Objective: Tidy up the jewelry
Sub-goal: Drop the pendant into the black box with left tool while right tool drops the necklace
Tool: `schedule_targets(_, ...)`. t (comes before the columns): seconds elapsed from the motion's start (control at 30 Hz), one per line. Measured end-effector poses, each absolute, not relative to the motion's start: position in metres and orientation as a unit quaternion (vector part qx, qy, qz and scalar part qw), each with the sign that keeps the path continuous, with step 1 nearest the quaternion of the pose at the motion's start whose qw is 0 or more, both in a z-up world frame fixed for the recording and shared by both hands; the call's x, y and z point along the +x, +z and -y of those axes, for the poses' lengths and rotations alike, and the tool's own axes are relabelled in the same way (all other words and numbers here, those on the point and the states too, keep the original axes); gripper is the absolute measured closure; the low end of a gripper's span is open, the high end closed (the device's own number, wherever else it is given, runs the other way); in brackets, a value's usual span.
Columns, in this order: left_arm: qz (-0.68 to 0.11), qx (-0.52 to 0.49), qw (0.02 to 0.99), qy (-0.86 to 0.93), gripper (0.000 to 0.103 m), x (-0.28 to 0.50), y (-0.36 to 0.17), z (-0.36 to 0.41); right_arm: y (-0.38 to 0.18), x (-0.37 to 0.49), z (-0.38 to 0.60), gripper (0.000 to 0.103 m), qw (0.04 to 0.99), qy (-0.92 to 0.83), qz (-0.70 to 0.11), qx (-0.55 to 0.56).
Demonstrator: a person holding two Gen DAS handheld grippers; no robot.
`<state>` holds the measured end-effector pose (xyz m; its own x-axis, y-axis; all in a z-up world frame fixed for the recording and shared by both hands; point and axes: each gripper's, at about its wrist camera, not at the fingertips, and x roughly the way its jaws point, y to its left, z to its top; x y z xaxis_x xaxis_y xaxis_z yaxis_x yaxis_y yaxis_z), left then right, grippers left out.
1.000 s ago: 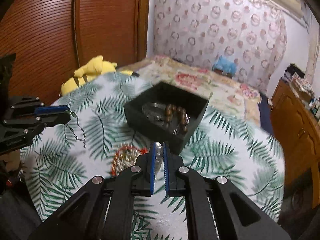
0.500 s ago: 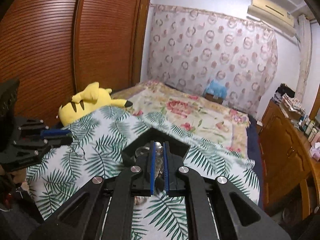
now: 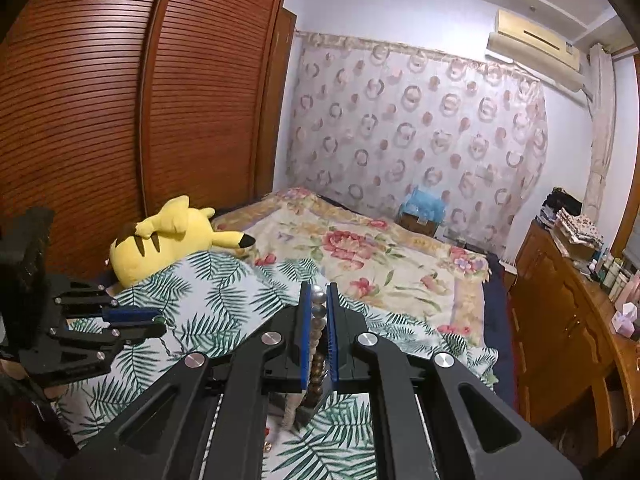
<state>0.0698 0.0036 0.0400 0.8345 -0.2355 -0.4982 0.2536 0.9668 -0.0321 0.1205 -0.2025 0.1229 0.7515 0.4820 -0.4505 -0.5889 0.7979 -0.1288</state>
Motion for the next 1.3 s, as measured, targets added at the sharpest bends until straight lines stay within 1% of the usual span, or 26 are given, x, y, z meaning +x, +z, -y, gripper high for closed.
schedule_targets(0.33, -0.247, 0.021, 0.959, -0.139, 0.092, 0.103, 0.056, 0.004, 0.143, 0.151, 0.197, 0.095, 0.930, 0.294, -0.181, -0.129)
schedule_targets(0.53, -0.255, 0.023, 0.956, -0.143, 0.092, 0.129, 0.053, 0.009, 0.139, 0.173, 0.196, 0.095, 0.929, 0.299, -0.184, -0.119)
schedule_targets(0.67, -0.267, 0.022, 0.953, -0.144, 0.092, 0.145, 0.043, 0.012, 0.121, 0.196, 0.193, 0.095, 0.924, 0.303, -0.203, -0.118)
schedule_targets(0.9, -0.293, 0.028, 0.945, -0.143, 0.092, 0.170, 0.022, 0.016, 0.057, 0.227, 0.185, 0.094, 0.905, 0.316, -0.262, -0.108)
schedule_targets(1.07, -0.304, 0.034, 0.941, -0.144, 0.092, 0.184, 0.017, 0.023, 0.022, 0.236, 0.181, 0.094, 0.890, 0.331, -0.297, -0.097)
schedule_targets(1.3, -0.318, 0.040, 0.936, -0.148, 0.092, 0.201, 0.005, 0.032, 0.001, 0.236, 0.188, 0.093, 0.882, 0.344, -0.314, -0.080)
